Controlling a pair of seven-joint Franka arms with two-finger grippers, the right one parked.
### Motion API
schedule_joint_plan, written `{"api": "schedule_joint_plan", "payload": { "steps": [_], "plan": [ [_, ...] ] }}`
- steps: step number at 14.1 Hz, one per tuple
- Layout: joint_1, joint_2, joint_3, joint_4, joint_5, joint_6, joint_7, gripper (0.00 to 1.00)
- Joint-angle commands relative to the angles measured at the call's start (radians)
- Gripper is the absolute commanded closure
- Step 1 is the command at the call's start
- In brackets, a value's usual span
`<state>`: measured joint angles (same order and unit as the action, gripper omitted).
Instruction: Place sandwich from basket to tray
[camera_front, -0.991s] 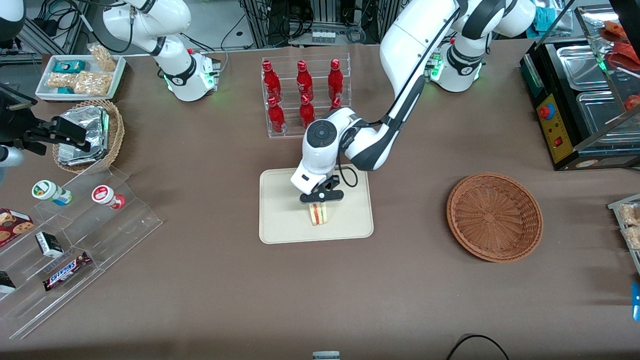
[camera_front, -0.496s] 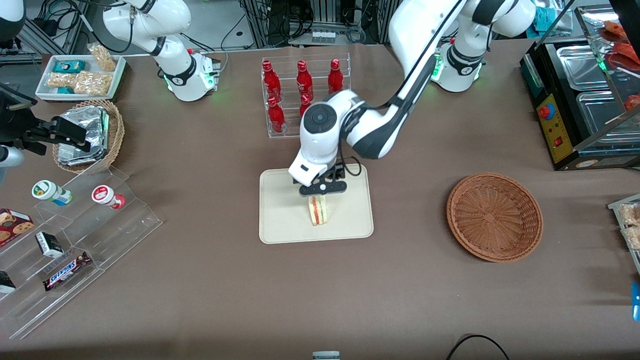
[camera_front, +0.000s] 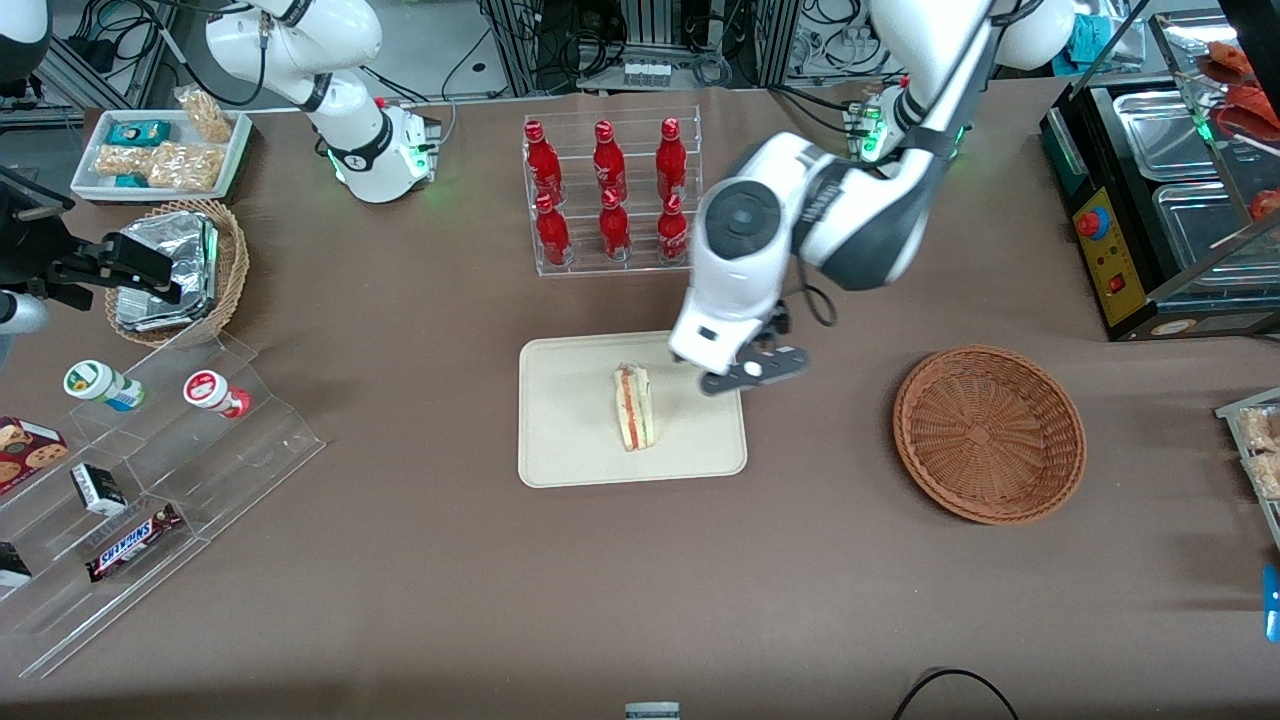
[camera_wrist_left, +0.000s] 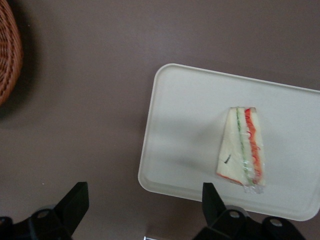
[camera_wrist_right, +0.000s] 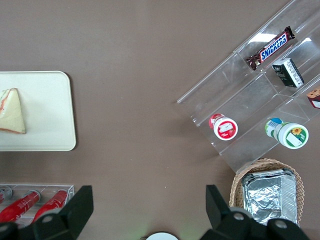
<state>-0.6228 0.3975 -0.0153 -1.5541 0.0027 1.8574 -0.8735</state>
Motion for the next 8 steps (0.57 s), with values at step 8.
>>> {"api": "schedule_joint_plan", "payload": {
  "steps": [8],
  "plan": [
    [0.310,-0.330,-0.008,-0.277,0.008,-0.134,0.488,0.00]
  ]
}}
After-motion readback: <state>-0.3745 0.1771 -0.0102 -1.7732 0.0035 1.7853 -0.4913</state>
